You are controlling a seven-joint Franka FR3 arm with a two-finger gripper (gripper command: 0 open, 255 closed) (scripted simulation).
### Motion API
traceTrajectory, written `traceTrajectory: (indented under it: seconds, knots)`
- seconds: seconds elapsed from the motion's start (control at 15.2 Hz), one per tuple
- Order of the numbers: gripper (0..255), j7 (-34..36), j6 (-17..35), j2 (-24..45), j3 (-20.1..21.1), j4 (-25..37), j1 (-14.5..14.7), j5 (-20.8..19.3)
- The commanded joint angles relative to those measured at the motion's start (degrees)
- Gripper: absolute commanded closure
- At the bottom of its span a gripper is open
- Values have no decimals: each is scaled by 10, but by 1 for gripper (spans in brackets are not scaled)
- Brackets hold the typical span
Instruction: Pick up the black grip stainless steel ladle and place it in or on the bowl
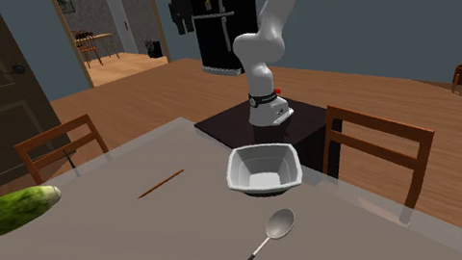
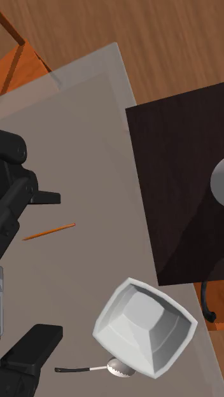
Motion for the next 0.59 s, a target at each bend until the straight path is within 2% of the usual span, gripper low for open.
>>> traceTrajectory:
  seconds: [0.0,0.53]
  knots:
    - [0,0,0,0,0,0,0,0]
    - [0,44,124,58,69,-61,35,47]
